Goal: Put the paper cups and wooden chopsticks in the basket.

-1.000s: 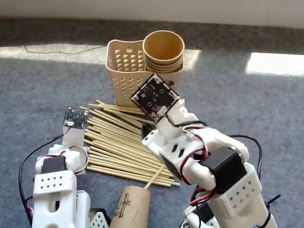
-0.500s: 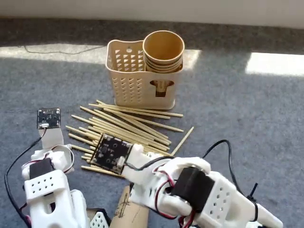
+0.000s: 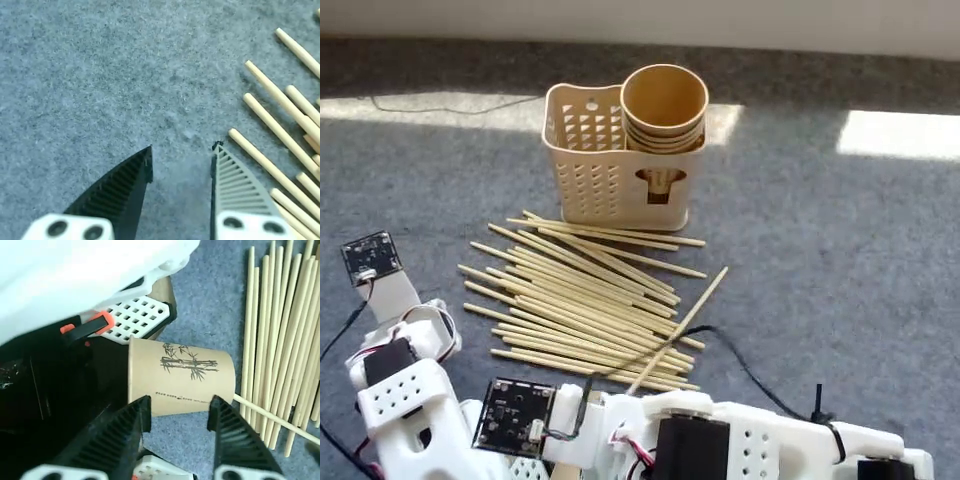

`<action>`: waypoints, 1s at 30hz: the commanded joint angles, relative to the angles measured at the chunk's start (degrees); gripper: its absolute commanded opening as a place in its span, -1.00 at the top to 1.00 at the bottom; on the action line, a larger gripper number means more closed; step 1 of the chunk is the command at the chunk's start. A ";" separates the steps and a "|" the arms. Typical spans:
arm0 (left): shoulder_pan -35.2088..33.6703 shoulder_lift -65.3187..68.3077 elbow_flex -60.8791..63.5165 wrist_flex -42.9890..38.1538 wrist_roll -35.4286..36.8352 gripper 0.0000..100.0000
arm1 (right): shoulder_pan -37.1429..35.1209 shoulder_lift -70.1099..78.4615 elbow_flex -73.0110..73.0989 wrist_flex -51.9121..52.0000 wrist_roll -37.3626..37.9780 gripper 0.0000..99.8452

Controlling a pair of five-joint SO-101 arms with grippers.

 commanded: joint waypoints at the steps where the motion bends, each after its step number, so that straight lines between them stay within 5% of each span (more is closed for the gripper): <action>1: -0.31 -0.31 -3.30 -0.79 0.44 0.61 | -2.51 -0.40 0.57 -1.89 -3.08 0.42; 5: -0.31 -0.31 -3.30 -0.79 0.44 0.61 | -2.77 -0.75 4.97 -5.93 -4.66 0.29; 30: -0.22 -0.31 -3.30 -0.79 0.44 0.61 | -9.80 -0.40 20.09 -19.03 -12.04 0.29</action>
